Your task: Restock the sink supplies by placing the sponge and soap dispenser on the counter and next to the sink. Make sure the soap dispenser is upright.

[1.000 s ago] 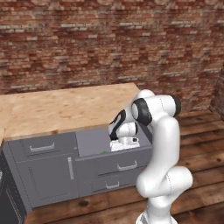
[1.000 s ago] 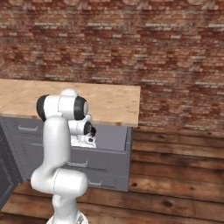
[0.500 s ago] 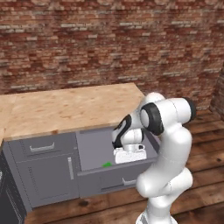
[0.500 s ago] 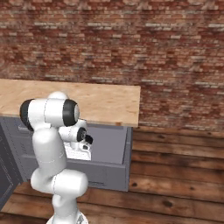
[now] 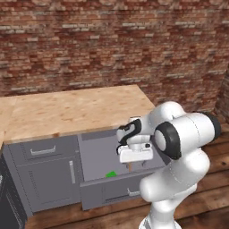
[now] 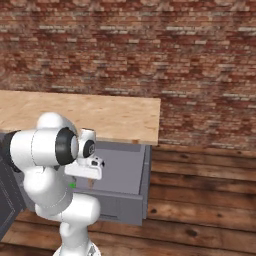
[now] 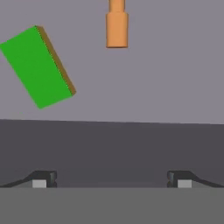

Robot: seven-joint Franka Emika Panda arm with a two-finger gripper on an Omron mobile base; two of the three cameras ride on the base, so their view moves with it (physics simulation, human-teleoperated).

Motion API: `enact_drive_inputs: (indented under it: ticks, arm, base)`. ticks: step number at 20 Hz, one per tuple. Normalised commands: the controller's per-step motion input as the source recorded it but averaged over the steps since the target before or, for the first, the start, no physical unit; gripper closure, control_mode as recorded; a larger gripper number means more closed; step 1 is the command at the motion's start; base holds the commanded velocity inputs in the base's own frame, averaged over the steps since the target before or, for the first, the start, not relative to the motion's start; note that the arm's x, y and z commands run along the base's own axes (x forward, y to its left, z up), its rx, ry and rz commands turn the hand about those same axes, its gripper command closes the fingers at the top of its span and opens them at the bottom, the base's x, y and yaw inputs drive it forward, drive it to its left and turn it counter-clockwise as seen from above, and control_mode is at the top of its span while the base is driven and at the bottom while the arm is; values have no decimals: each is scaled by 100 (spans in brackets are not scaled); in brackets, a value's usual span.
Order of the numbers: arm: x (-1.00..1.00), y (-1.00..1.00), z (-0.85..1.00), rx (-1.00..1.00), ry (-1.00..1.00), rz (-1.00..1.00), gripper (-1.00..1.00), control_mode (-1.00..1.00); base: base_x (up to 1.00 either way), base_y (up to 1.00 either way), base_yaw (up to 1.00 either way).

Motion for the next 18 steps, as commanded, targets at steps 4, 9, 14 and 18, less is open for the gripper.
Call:
enact_drive_inputs:
  ticks: [4, 9, 14, 18]
  arm:
    - [72, 0, 2, 0, 0, 0, -100, -100]
    - [22, 0, -18, -1, 0, 0, -100, -100]
    - [31, 3, -24, -1, -1, 0, -100, -100]
    - [9, 6, -31, -2, -3, 0, -100, -100]
  base:
    - [0, 0, 0]
    - [0, 0, 0]
    - [0, 0, 0]
    - [0, 0, 0]
